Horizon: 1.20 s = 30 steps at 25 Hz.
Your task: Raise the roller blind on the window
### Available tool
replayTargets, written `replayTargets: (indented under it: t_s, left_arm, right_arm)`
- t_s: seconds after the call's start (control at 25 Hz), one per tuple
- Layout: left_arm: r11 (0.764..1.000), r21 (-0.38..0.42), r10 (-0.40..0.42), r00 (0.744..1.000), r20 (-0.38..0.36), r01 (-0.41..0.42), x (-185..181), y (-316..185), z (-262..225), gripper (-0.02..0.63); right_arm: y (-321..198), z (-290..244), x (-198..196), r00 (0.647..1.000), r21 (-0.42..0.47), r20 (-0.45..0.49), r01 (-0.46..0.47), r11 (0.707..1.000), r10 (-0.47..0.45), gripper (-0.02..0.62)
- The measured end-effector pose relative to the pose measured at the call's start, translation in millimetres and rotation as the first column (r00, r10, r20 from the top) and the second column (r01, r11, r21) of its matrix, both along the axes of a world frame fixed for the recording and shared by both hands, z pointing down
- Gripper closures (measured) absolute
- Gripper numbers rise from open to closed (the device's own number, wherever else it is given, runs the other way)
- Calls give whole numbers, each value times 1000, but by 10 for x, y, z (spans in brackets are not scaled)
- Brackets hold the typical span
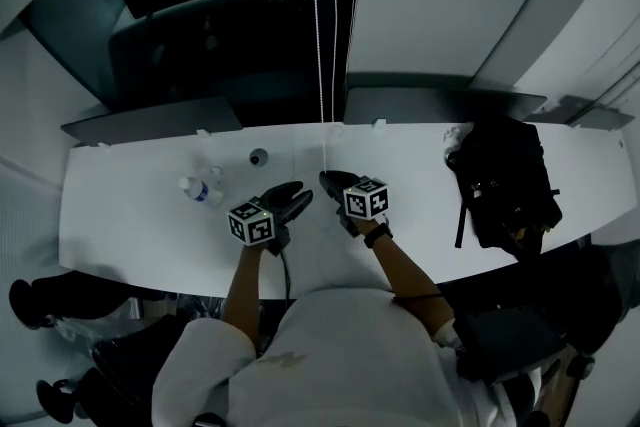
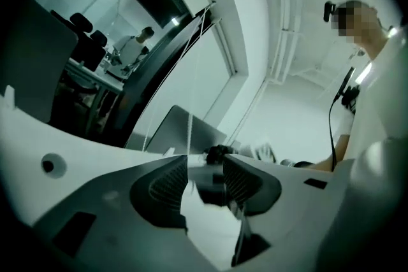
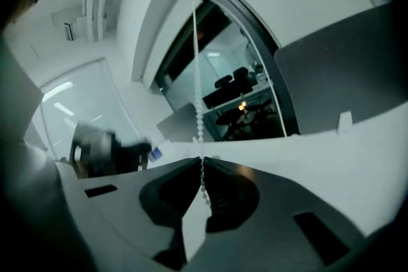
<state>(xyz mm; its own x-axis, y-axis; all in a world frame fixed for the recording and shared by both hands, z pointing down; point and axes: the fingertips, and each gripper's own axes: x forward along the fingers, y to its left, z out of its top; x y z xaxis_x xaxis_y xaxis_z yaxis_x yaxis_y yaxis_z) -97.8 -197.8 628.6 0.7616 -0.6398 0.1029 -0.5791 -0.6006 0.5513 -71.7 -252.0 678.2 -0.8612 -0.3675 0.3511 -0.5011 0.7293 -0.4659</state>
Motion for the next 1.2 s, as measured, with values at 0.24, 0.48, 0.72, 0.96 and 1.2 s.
replayTargets:
  t_s: [0.24, 0.48, 0.72, 0.96, 1.2]
  left_arm:
    - [977, 199, -81, 997, 14, 76, -67, -905, -1124, 371]
    - [944, 288, -222, 957, 187, 162, 39, -1581, -1712, 373]
    - [948, 268, -244, 932, 268, 171, 126, -1774, -1619, 580]
    - [879, 372, -390, 899, 199, 299, 7, -1628, -1538, 603]
    - [906, 291, -392, 866, 310, 306, 97, -1137, -414, 603]
  right_arm:
    - [741, 713, 10, 992, -99, -99, 72, 992, -82, 584]
    - [709, 694, 108, 994, -114, -84, 54, 992, -63, 584]
    - [685, 690, 203, 997, -116, -60, 38, 992, -45, 583]
    - [690, 775, 208, 996, -135, -75, 41, 990, -52, 583]
    - [1322, 1484, 396, 925, -279, -307, 137, 951, -223, 583]
